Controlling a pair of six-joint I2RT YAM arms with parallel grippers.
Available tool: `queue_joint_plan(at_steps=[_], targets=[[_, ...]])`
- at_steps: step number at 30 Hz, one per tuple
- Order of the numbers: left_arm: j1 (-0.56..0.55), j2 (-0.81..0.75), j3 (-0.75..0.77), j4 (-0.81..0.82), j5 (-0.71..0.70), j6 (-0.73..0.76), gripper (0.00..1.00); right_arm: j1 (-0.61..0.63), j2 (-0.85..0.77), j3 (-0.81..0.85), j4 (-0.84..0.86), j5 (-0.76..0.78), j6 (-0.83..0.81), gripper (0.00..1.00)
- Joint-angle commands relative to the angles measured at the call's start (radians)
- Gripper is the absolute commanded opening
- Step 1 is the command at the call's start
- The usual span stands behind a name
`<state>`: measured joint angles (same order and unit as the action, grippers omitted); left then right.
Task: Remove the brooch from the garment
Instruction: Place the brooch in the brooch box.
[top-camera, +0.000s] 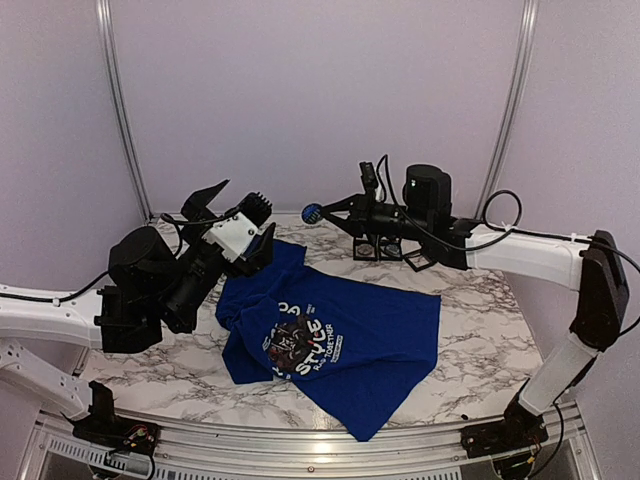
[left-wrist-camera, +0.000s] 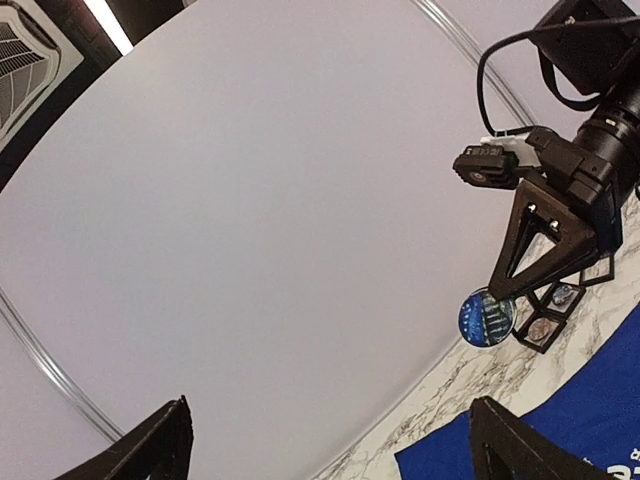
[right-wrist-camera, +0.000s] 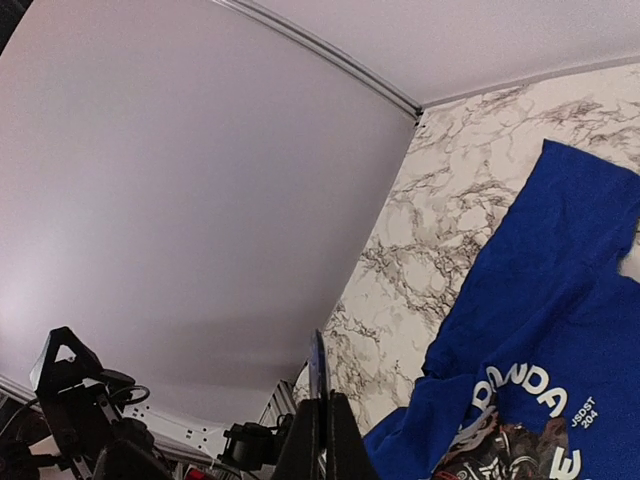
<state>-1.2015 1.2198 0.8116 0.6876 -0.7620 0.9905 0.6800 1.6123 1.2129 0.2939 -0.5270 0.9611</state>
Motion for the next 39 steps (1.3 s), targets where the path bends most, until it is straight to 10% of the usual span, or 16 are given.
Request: queue_joint_plan(at_steps=[1,17,39], targets=[[0.004,-0.042,0.033,-0.162,-0.011,-0.321,0.99,-0.053,-0.009,-0.056,0.032,0.069,-0.013,0.00],[0.185,-0.163,0.012,-0.378,0.238,-0.937,0.99,-0.288,0.029,-0.282,0.146,0.208,-0.064,0.00],[0.243,-0.189,0.026,-0.471,0.316,-1.040,0.99,-0.561,0.303,-0.204,0.211,0.156,-0.158,0.00]])
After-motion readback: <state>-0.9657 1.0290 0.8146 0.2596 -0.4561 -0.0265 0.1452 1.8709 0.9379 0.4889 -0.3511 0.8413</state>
